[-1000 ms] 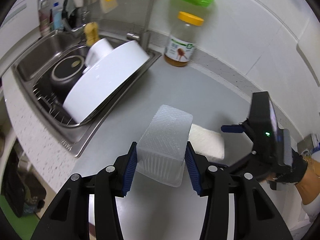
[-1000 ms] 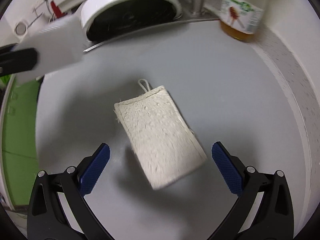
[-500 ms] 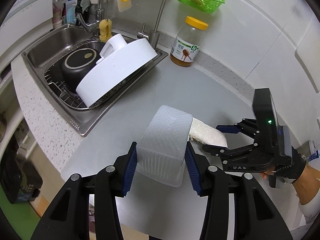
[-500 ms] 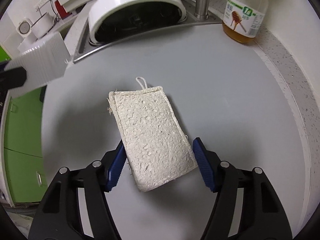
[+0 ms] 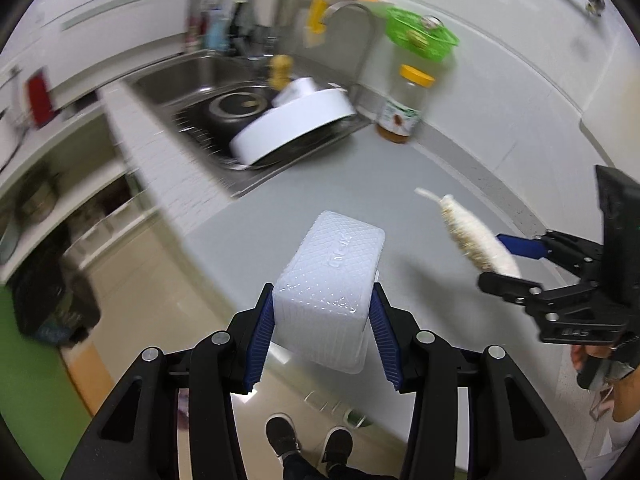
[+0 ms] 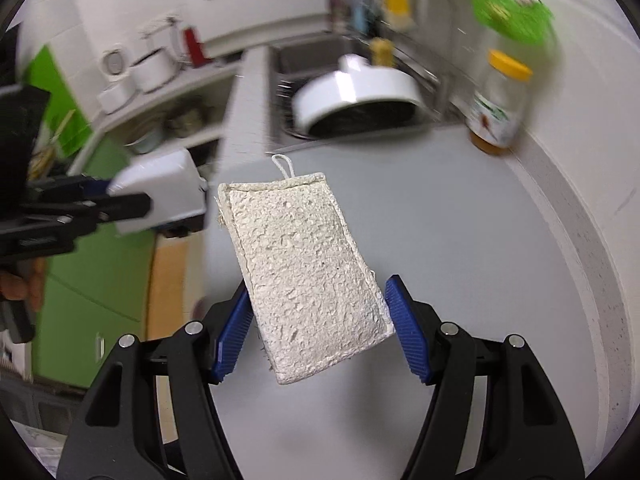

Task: Collect trash
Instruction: 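Carry box and sponge to the pink wastebasket and release both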

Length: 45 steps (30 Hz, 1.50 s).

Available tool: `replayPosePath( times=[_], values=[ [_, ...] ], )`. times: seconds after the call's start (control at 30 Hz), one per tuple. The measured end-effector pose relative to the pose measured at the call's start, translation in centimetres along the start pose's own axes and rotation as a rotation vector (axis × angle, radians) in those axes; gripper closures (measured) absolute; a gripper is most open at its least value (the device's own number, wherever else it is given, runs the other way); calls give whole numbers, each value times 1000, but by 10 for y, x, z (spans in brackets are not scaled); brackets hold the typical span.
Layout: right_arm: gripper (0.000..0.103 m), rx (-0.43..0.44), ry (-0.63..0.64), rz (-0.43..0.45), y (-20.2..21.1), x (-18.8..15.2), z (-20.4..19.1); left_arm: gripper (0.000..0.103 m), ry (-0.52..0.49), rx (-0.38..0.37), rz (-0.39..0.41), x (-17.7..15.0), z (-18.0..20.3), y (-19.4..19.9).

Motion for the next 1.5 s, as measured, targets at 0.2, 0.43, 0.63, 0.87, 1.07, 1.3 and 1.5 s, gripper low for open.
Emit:
replayPosePath(
  times=[0.2, 0.43, 0.63, 0.87, 1.07, 1.3, 1.5],
  values=[
    [37, 131, 118, 37, 5, 12, -98, 57, 118, 125, 37, -51, -61, 67],
    [37, 254, 242, 0, -29, 12, -229, 57, 272, 247, 62, -120, -149, 140],
    [37, 252, 285, -54, -85, 3, -299, 57, 338, 282, 57, -160, -214, 152],
    [37, 213, 306, -103, -196, -34, -317, 57, 385, 284, 15, -217, -291, 75],
    [37, 199, 293, -154, -317, -109, -304, 57, 432, 280, -3, -293, -362, -49],
    [37, 203, 332, -187, -405, -164, -296, 6, 481, 328, -3, -346, -416, -128],
    [37, 232, 371, -213, -442, -184, -313, 6, 545, 354, 6, -374, -435, -135]
  ],
)
Point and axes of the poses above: each gripper's, at about its wrist camera, not at the fingertips, and y roughly against the way its jaws point, z to its right, x to its top, the point moved 8 cm from there along -y, roughly the way its jaws point, and after that the axes turned 4 degrees about z, right-handed, at the moved point
